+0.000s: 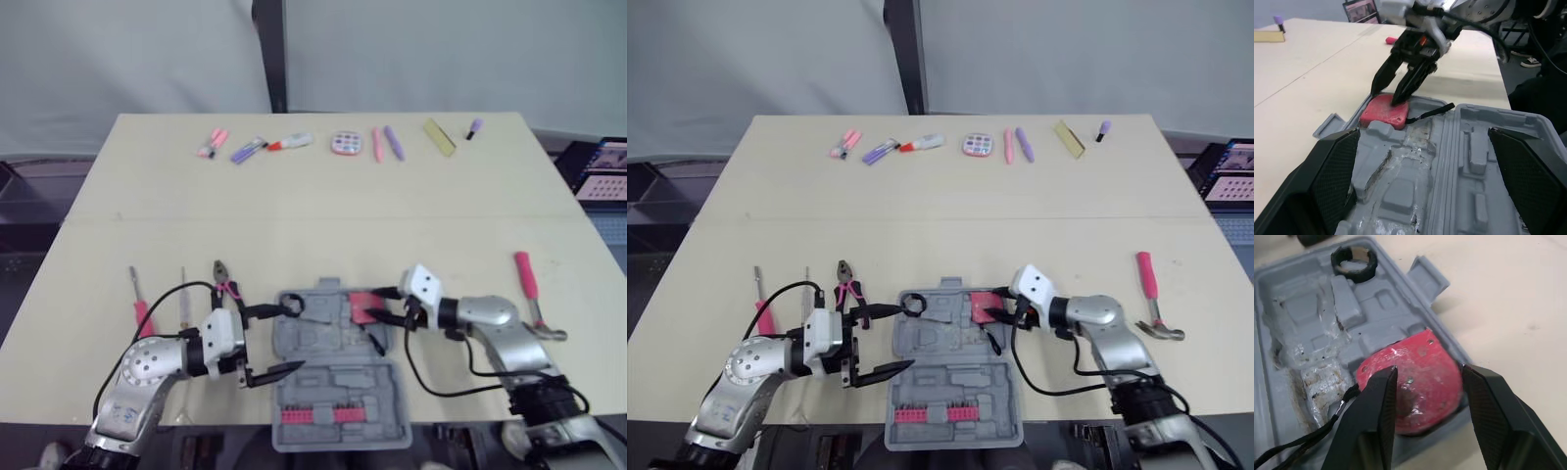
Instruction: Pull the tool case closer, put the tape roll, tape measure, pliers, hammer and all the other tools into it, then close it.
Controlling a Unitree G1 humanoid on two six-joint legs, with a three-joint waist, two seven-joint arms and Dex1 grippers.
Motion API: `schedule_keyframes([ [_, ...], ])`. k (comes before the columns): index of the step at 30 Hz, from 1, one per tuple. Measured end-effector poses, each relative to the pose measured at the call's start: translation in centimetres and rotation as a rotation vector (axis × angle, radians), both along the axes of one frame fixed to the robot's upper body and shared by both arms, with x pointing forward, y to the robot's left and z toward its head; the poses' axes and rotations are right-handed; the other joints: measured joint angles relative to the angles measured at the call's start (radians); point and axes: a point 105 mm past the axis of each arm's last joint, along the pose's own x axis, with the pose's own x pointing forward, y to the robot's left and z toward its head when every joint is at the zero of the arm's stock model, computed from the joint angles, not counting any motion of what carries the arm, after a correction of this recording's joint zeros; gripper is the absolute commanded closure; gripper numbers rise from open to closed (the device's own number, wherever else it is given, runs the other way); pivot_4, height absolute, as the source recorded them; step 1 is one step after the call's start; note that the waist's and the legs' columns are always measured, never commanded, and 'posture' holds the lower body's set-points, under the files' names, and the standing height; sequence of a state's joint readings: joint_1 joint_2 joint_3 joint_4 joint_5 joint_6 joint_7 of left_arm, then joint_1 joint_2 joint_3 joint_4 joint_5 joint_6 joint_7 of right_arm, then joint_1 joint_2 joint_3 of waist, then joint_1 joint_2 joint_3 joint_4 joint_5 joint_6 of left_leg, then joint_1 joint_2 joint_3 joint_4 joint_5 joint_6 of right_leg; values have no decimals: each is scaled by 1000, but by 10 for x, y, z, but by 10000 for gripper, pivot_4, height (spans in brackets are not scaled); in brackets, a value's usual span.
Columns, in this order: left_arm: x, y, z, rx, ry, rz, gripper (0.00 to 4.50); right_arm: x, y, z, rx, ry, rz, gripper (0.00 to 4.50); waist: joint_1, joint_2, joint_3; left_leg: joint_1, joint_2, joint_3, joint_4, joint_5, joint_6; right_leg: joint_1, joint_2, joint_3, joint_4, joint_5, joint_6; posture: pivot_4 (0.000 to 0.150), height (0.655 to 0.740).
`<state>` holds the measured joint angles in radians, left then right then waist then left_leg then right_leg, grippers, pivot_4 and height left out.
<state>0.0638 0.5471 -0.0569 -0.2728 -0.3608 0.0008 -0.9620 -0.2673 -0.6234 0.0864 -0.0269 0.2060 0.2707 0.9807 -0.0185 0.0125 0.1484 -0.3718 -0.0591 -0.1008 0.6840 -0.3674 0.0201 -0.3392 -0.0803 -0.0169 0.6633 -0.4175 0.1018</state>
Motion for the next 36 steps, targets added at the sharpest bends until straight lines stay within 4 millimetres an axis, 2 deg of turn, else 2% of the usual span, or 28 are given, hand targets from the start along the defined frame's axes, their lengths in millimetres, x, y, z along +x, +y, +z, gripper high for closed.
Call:
schedule_keyframes([
  [2,-2,3,1,5,23,22,0,-9,-11,19,-2,-23,-26,22739,6,0,0,0,0,0,0,0,0,0,0,0,-1,0,0,1500,7134],
  [4,-8,8,1,1,61,55,0,-26,-21,25,-12,0,-47,22739,16,0,0,0,1,0,-1,0,0,0,0,1,-2,0,0,1500,7134],
  [8,-18,25,-6,-4,148,184,0,-64,-32,16,-14,102,-101,22739,22,-1,0,0,1,1,-1,0,0,4,0,2,-6,0,0,1500,7134],
  [12,-22,32,-9,-43,181,312,0,-85,-36,16,37,140,-202,22739,27,-1,0,4,2,0,-1,0,1,12,1,2,-17,0,0,1500,7134],
  [19,-26,45,-18,-47,197,385,0,-125,-51,-11,25,268,-297,22739,43,-1,1,4,1,1,-1,0,1,16,1,2,-22,0,0,1500,7134],
  [26,-28,68,-48,-38,257,388,0,-138,-49,-21,20,298,-278,22739,41,-1,1,5,2,1,-2,0,1,16,2,1,-22,0,0,1500,7134],
  [36,-26,78,-61,-33,247,347,0,-135,-51,-22,15,282,-262,22739,42,-1,1,5,1,0,-2,0,1,15,1,0,-21,0,0,1500,7134],
])
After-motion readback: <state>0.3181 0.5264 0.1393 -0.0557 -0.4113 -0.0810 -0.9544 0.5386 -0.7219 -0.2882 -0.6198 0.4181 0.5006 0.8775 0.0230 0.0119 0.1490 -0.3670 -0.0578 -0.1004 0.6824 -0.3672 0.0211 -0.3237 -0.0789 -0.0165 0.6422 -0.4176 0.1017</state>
